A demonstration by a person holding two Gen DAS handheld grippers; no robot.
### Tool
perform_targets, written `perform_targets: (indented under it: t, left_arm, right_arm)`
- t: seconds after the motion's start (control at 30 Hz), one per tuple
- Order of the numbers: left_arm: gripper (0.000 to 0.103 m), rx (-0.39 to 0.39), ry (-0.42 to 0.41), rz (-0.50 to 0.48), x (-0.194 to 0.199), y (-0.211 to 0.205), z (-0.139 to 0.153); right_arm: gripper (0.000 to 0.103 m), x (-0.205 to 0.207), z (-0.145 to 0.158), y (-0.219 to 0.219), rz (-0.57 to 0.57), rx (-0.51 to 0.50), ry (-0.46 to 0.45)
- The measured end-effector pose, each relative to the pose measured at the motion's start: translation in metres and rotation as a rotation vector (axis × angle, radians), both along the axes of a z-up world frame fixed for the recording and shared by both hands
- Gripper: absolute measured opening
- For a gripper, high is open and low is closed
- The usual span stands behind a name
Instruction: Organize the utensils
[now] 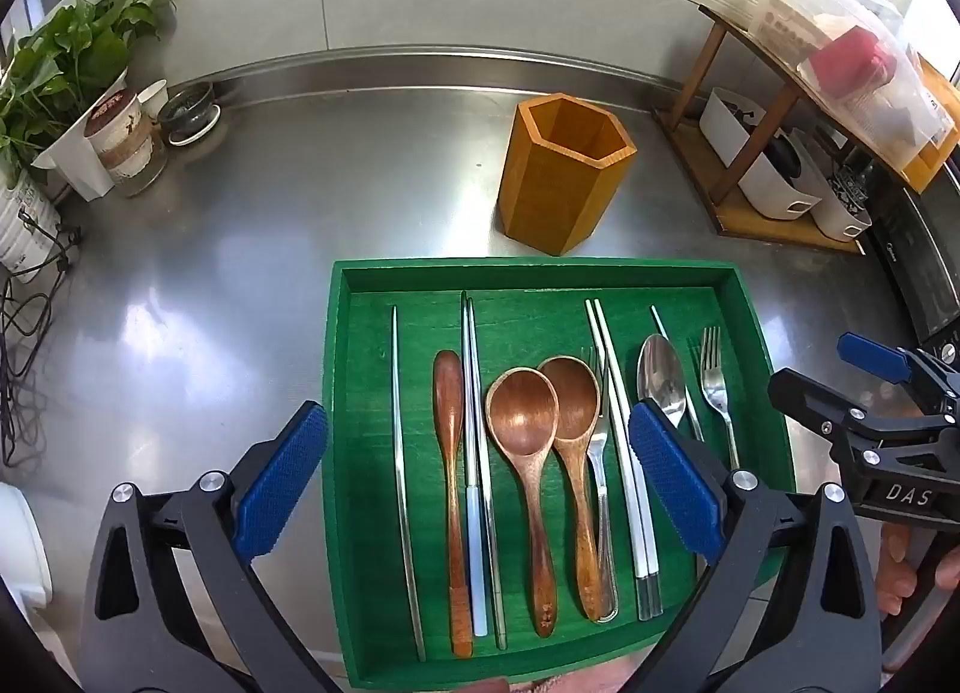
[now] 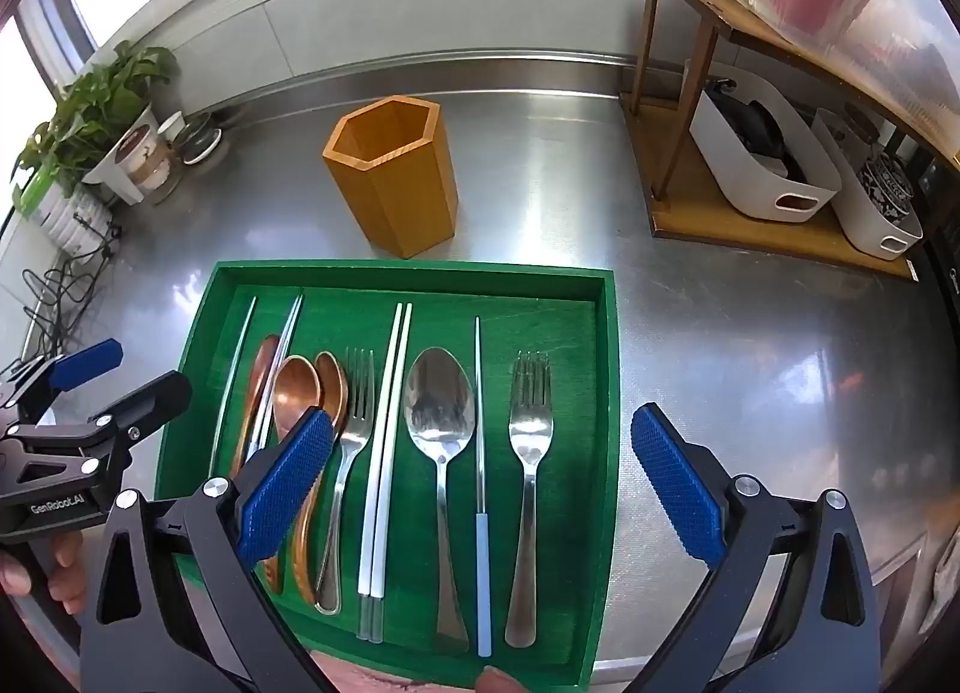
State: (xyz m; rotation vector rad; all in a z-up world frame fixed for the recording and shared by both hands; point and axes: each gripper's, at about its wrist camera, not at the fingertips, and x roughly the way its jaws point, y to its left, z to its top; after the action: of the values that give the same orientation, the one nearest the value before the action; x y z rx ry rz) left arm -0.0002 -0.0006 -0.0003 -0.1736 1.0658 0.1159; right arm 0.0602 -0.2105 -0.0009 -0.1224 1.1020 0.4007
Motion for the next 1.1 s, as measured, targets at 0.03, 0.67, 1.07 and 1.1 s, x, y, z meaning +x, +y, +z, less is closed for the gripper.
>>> perform_targets:
  t: [0.03, 0.67, 1.07, 1.1]
  left_arm:
    - [0.095, 0.001, 0.001, 0.001, -0.0001, -0.0003, -0.0004]
    - [0.095, -0.017, 0.009, 0.013, -0.002, 0.003, -0.0034]
    - [0.095, -0.023, 0.012, 0.01, -0.0018, 0.0012, -0.0058]
    - [0.095, -0.024, 0.013, 0.01, -0.0016, 0.0013, -0.0058]
  right_arm:
    - [0.099, -0.0005, 0.0, 0.0004, 0.004, -0.001, -0.001]
    - [0.099, -0.0002, -0.0004, 0.0003, 0.0, 0.014, 0.014]
    - [0.099, -0.0001, -0.0008, 0.0011, 0.0, 0.012, 0.015]
    - [0.099, -0.0002, -0.0008, 0.001, 0.001, 0.011, 0.014]
